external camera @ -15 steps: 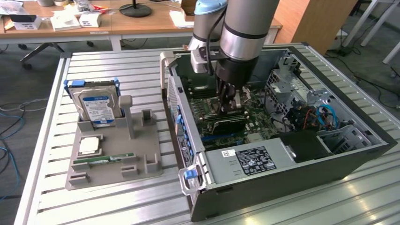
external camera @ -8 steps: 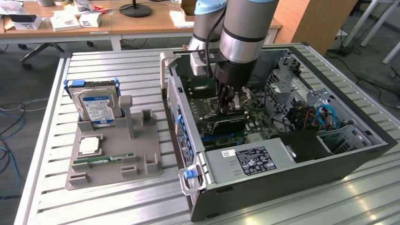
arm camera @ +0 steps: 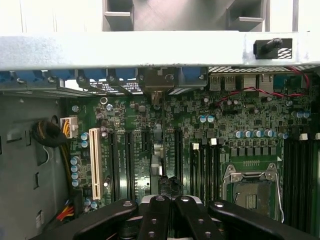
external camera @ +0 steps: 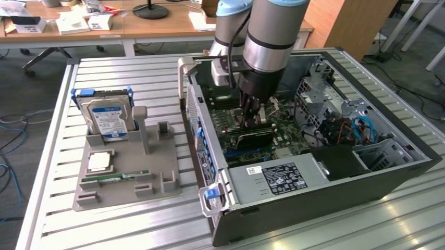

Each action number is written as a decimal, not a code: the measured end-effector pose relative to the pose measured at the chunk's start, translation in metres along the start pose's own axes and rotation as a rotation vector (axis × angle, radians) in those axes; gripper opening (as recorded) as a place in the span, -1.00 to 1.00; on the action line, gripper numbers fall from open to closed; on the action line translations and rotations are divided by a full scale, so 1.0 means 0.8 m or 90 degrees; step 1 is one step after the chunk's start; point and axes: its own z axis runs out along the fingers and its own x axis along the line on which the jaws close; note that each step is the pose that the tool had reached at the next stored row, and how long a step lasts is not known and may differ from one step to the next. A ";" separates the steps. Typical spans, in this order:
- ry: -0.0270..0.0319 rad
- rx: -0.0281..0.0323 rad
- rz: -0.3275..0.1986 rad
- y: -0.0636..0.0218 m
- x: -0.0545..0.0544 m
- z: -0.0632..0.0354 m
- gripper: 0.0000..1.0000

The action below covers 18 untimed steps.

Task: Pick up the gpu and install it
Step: 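Press down on the gpu until it lock into place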

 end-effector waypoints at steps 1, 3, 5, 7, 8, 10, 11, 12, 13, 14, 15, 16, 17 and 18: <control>0.0000 0.0000 0.000 0.001 0.000 0.000 -0.79; 0.0000 0.0000 0.000 0.003 0.000 0.001 -0.79; 0.0000 0.0000 0.000 0.003 0.000 0.003 -0.79; 0.0001 0.0000 0.000 0.003 0.000 0.006 -0.79; 0.0000 0.0000 0.000 0.004 0.000 0.007 -0.79; 0.0002 -0.0001 0.000 0.004 0.000 0.008 -0.79; 0.0002 -0.0001 0.000 0.004 0.000 0.008 -0.79; 0.0002 -0.0001 0.000 0.004 0.000 0.008 -0.79; 0.0001 0.0000 0.000 0.003 0.000 0.008 -0.79; -0.0001 0.0000 0.000 0.002 0.000 0.008 -0.79; 0.0000 0.0000 0.000 0.000 0.000 0.008 -0.79; 0.0000 -0.0001 0.000 -0.002 0.000 0.008 -0.79; 0.0000 -0.0002 0.000 -0.003 0.000 0.008 -0.79; 0.0001 -0.0002 0.000 -0.004 0.000 0.008 -0.79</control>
